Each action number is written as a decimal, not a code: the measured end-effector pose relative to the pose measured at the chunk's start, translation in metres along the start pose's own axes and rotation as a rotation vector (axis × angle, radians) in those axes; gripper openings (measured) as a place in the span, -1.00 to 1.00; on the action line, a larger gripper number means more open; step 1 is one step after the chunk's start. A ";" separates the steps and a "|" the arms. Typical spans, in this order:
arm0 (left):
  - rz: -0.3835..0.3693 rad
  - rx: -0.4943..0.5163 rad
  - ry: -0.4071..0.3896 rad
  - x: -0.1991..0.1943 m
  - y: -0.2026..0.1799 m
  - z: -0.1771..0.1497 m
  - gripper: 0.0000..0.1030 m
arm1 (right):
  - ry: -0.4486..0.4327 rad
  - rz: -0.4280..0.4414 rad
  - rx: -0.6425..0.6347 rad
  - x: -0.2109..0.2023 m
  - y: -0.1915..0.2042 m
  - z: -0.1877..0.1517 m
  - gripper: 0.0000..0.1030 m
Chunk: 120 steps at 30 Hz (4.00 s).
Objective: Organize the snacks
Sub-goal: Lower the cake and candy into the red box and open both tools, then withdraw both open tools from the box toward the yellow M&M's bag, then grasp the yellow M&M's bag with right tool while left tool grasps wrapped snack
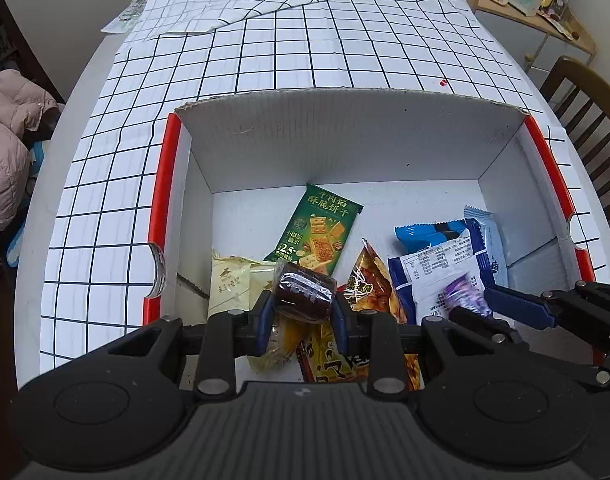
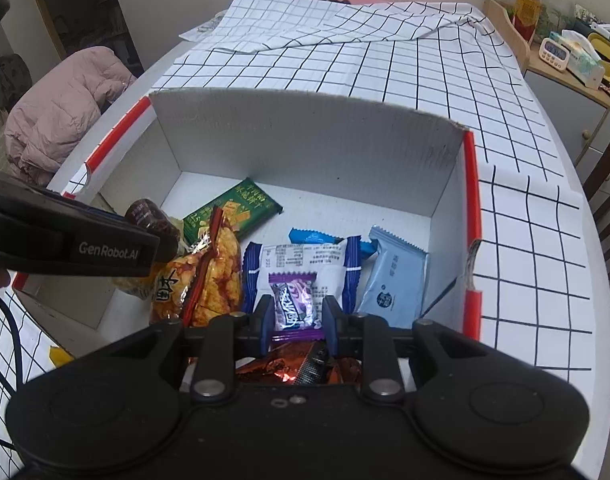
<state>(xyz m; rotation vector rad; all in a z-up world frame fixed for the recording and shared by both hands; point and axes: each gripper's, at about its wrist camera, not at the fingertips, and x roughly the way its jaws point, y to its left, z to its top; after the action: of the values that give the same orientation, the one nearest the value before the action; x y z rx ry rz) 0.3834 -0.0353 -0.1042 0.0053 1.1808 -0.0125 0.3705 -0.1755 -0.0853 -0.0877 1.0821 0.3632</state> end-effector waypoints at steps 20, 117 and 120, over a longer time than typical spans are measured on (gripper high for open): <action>-0.023 0.002 -0.081 -0.033 0.007 -0.011 0.03 | -0.016 0.030 0.064 -0.022 0.003 -0.005 -0.47; 0.062 -0.101 -0.242 -0.076 0.099 -0.238 0.84 | 0.055 0.105 0.110 0.033 0.147 -0.064 -0.24; 0.025 -0.086 -0.227 -0.070 0.096 -0.232 0.84 | 0.059 0.115 0.087 0.024 0.141 -0.070 -0.31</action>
<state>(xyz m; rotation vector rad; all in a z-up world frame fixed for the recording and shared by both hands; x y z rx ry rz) 0.1435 0.0641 -0.1279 -0.0557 0.9538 0.0583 0.2748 -0.0541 -0.1246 0.0419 1.1629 0.4183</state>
